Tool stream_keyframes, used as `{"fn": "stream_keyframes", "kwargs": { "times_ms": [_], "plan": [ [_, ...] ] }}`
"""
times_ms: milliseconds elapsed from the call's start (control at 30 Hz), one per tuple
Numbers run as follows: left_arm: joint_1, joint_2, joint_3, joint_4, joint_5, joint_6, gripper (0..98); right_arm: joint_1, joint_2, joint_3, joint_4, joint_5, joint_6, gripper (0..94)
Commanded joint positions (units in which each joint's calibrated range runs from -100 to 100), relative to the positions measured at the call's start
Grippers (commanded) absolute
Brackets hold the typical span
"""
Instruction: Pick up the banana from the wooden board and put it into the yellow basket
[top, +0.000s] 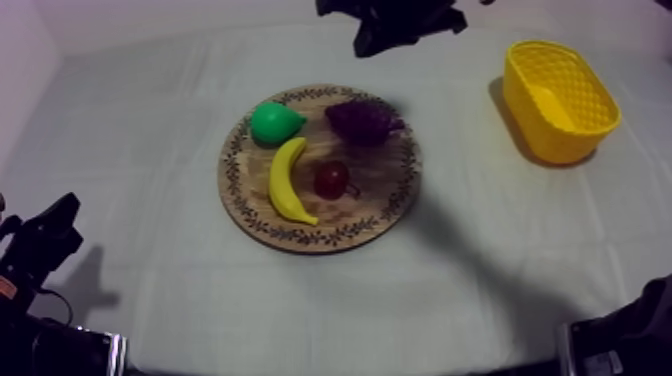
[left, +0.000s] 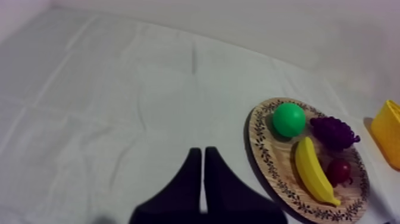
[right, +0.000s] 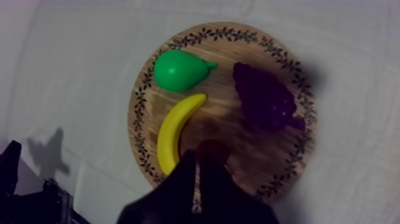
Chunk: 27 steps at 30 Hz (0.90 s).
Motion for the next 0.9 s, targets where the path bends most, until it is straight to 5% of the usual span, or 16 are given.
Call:
{"fn": "stream_keyframes", "kwargs": {
  "times_ms": [0,100,267,367,533,867],
  "plan": [
    [0.01,0.00,-0.03,-0.03,-0.01,0.01,0.1,-0.33,0.82,-0.31,-0.43,-0.23,0.00,0.3],
    [0.01,0.00,-0.03,-0.03,-0.01,0.01,0.1,-1.04,1.99,-1.04,-0.84,-0.29,-0.09,10.1],
    [0.01,0.00,-0.03,-0.03,-0.01,0.01,0.1,-3.60,3.44,-1.75,-1.02,0.41,0.16,51.7],
    [0.01,0.00,-0.03,-0.03,-0.01,0.01,0.1,-5.43,4.03,-1.92,-0.89,0.71,0.14,66.9],
    [0.01,0.00,-0.03,-0.03,-0.01,0.01,0.1,-7.24,5.10,-2.19,-0.96,0.04,-0.15,74.1],
    [0.01,0.00,-0.03,-0.03,-0.01,0.00,0.1,-8.03,11.57,-4.73,-0.39,-2.01,-1.77,73.8]
  ]
}}
